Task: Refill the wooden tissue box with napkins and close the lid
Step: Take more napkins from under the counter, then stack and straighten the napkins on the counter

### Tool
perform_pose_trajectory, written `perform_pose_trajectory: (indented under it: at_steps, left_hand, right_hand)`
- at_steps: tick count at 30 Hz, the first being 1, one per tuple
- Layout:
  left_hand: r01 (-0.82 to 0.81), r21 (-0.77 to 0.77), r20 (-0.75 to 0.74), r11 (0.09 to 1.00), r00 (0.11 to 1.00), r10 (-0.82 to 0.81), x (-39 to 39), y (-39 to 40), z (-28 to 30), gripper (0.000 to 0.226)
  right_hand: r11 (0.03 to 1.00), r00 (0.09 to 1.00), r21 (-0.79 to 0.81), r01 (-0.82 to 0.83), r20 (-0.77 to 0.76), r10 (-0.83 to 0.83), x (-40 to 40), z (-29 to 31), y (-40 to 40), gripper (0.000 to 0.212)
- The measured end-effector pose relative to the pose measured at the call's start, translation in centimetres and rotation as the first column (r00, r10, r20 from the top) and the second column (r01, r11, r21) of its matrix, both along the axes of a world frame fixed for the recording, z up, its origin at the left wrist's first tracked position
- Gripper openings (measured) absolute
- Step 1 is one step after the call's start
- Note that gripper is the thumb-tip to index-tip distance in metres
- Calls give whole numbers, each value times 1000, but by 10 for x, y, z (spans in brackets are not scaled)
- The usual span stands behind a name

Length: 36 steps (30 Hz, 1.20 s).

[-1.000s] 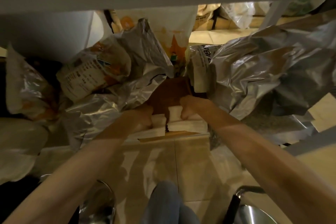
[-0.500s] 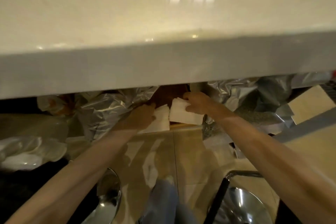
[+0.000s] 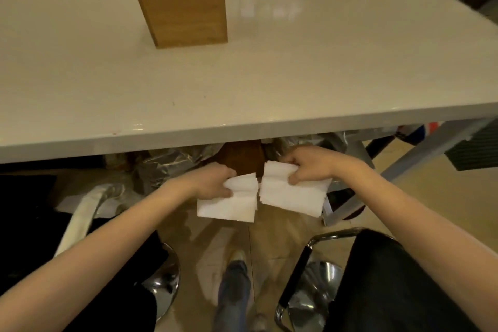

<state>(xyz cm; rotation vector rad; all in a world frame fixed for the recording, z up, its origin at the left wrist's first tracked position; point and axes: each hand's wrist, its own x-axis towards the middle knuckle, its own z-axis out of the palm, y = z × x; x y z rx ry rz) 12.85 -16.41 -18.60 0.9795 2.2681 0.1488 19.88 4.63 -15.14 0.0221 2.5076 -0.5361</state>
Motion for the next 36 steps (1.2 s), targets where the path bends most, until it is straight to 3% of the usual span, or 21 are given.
perform_pose_trajectory:
  at_steps: [2,7,12,17,23,27,31,33,36]
  left_hand:
    - [41,48,60,998,997,-44,13,-4,32,9]
    - [65,179,199,982,975,-100,32,-13,106,15]
    - [39,279,220,960,970,-103,19,-21,171,25]
    - [-71,286,246,956,969,-1,-34,-17,198,20]
    - [-170,254,274,952,957,98,-100,-6,195,19]
    - [-169,258,202,951,972,118,-129,0,195,24]
    - [-83,251,39,964,996,76,-147,3,193,18]
    - [-33,239,-55,971,997,47,-148,3,190,24]
    - [16,249,-101,968,995,10,-143,3,187,32]
  right_hand:
    - [999,1000,-40,-4,12,4,18,33,0,26]
    - [992,999,-120,-29,11,31,43,112,4,16]
    - [977,997,-209,-52,-73,37,33,168,8,24]
    - [980,988,-201,-12,-153,-19,-19,185,19,28]
    - [986,995,-167,16,-97,-33,-88,179,22,21]
    - [992,997,-124,-27,-76,18,-121,178,20,9]
    - [994,993,-77,-78,-99,70,-145,177,17,17]
    - [993,988,-53,-106,-120,99,-149,174,16,8]
    - [996,987,-25,-90,-138,86,-145,171,14,14]
